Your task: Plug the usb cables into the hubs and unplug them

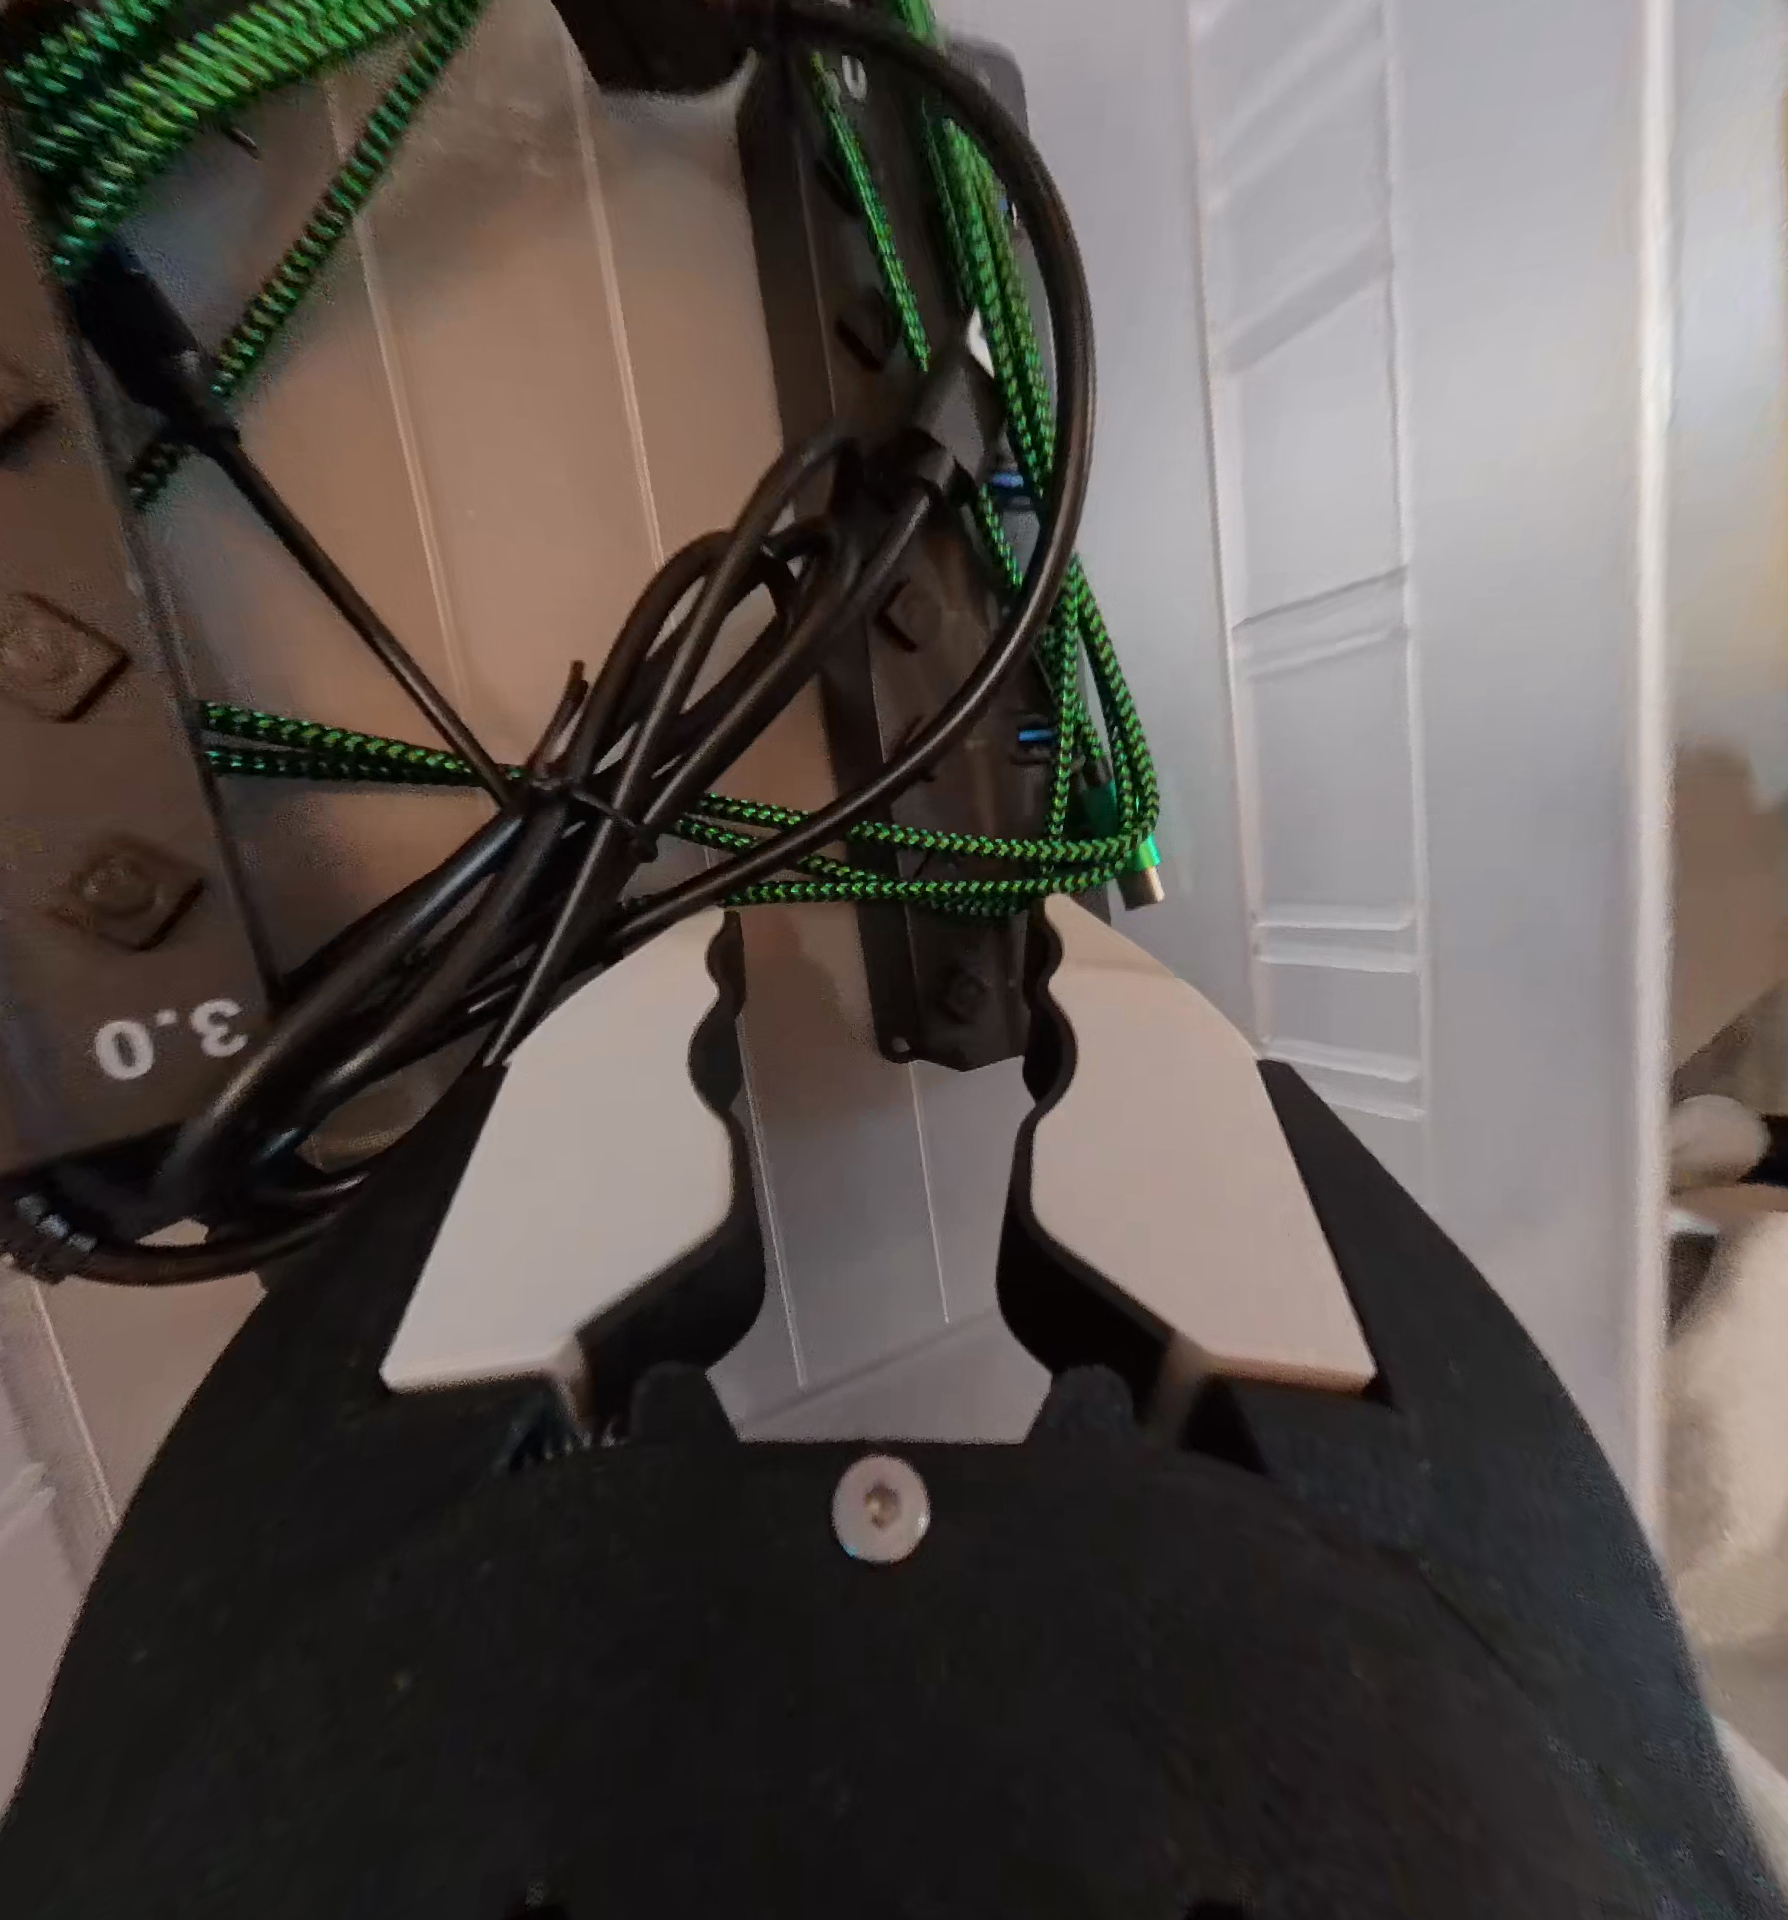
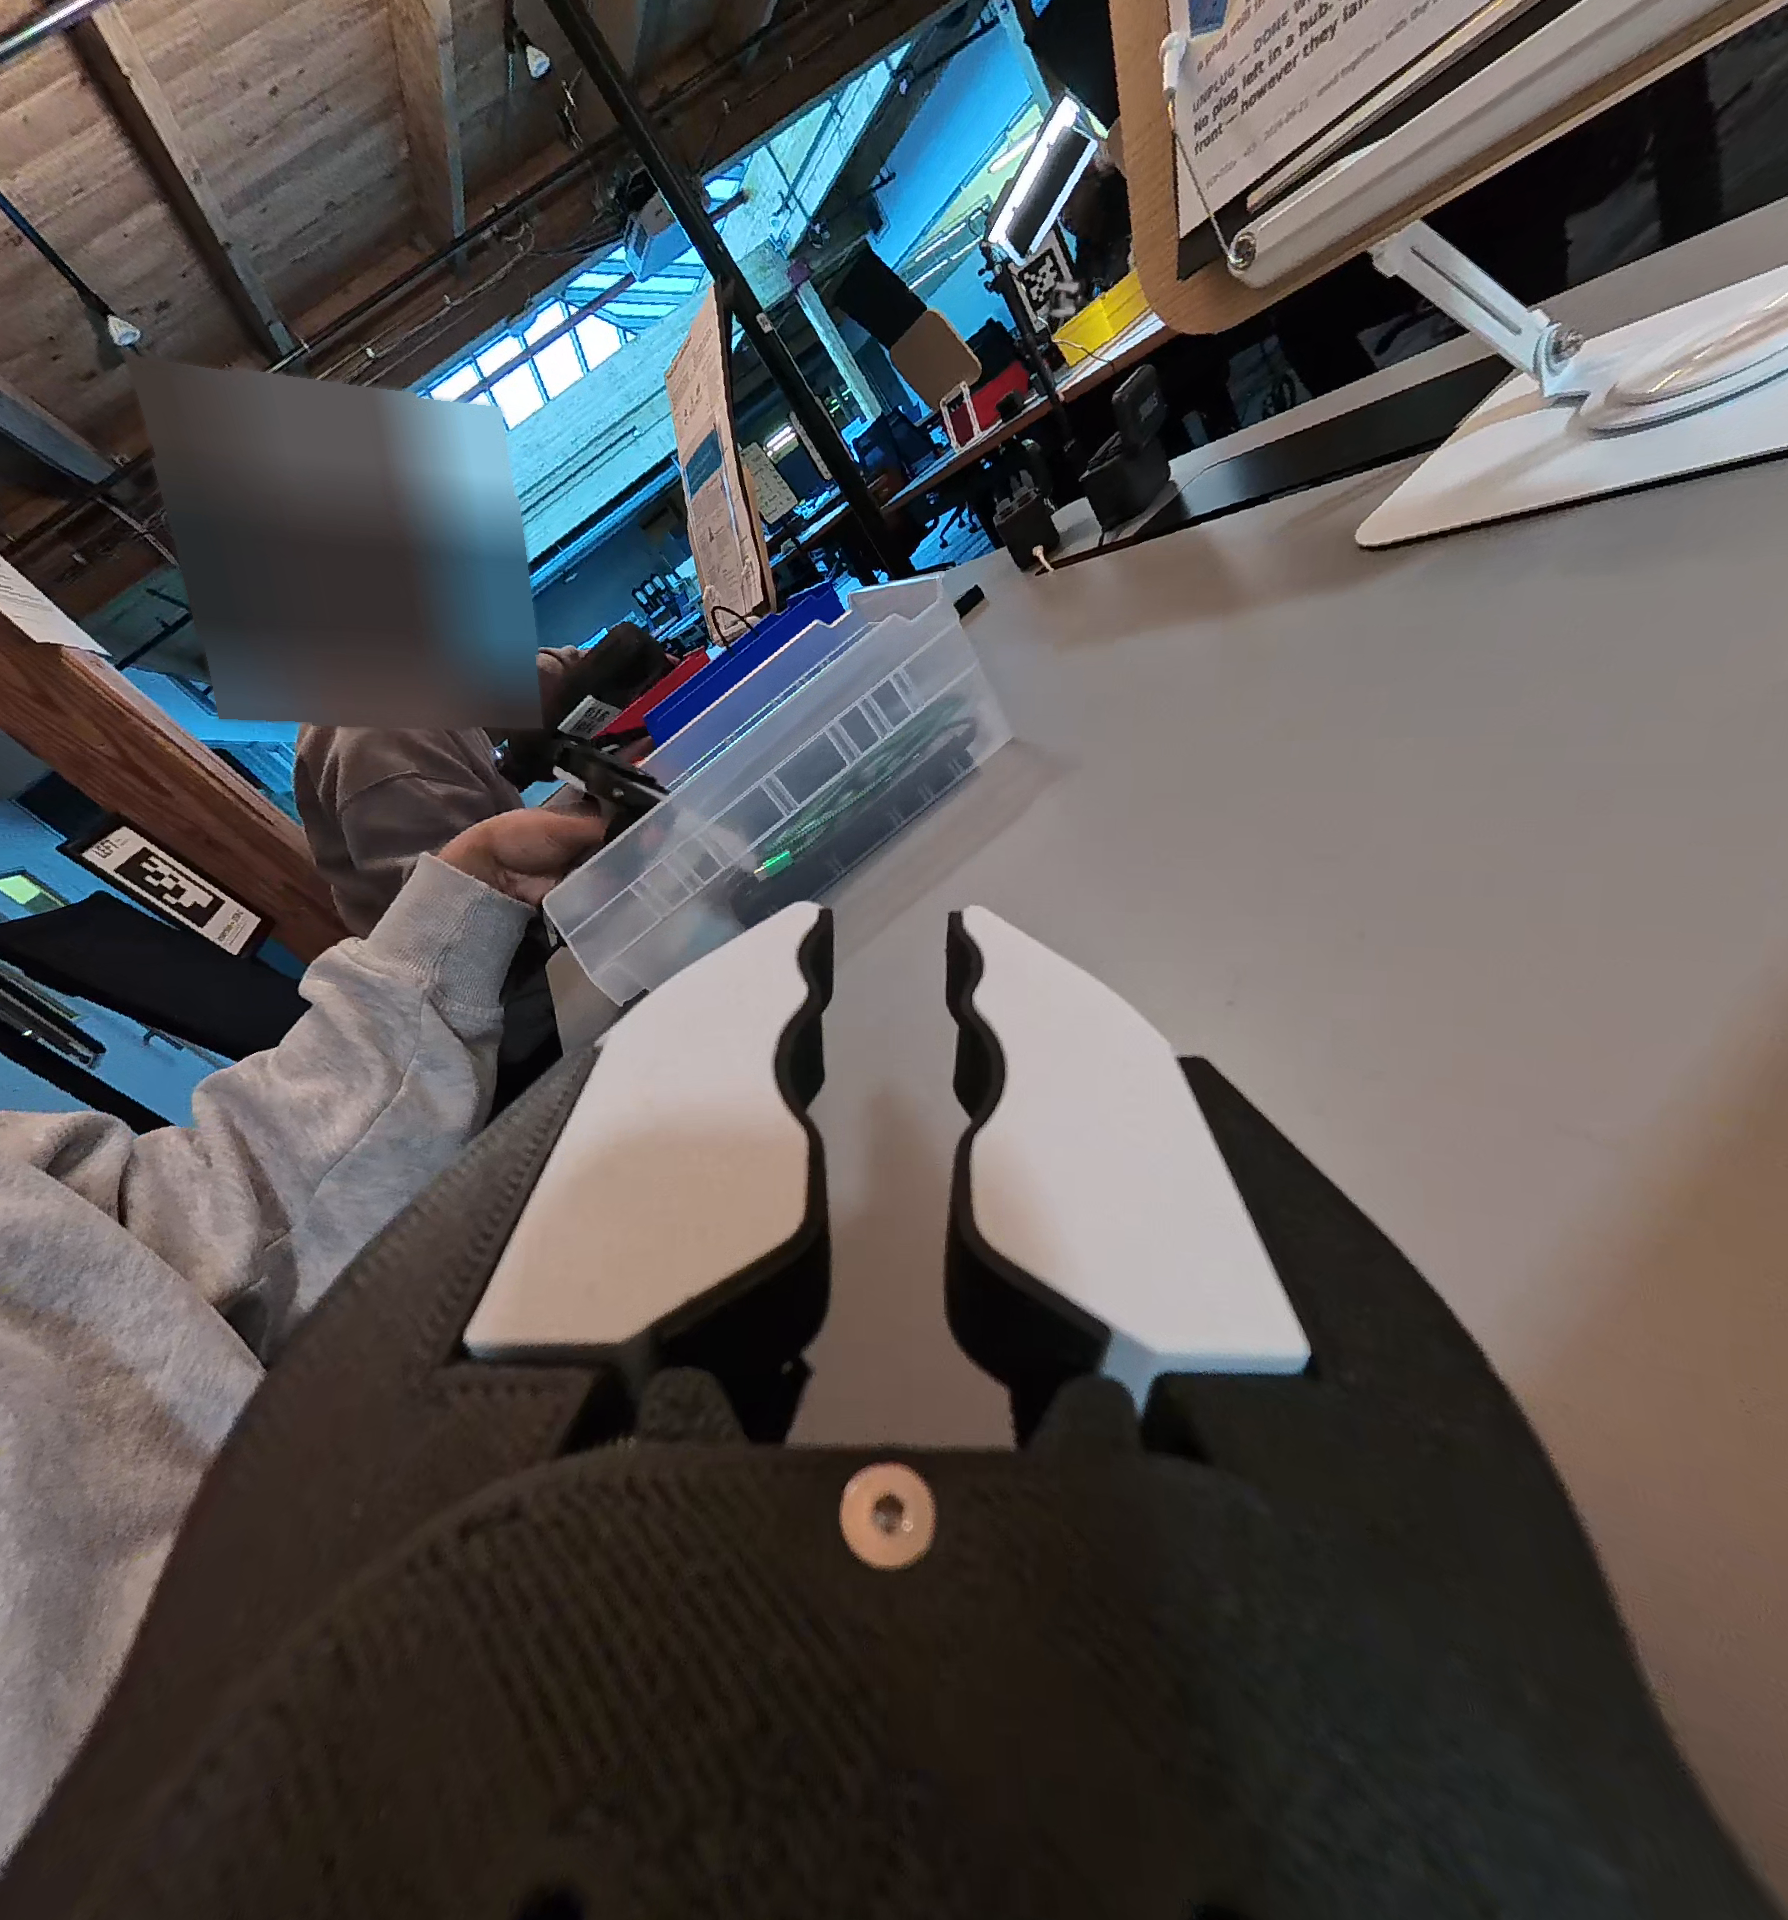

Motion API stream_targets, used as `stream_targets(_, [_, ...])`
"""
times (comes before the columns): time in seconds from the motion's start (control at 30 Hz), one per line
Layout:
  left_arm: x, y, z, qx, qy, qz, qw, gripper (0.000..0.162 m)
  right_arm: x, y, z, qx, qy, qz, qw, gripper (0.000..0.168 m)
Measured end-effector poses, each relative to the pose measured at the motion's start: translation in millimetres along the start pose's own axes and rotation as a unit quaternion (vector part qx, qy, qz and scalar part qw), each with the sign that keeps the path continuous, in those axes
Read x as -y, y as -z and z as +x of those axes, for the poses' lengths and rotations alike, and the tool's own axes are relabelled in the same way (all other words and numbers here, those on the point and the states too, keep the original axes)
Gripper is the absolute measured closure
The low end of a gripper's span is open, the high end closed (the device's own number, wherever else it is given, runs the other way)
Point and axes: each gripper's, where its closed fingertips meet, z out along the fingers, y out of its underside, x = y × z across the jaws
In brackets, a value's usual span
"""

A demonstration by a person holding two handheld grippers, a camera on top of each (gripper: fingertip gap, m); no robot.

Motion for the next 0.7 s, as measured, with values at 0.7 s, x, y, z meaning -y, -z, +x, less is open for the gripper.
stream_targets(0.7, [-11.5,-3.0,50.1,-0.168,-0.037,-0.038,0.984,0.115,2.7,1.2,0.0,-0.01,0.008,0.007,1.0,0.148])
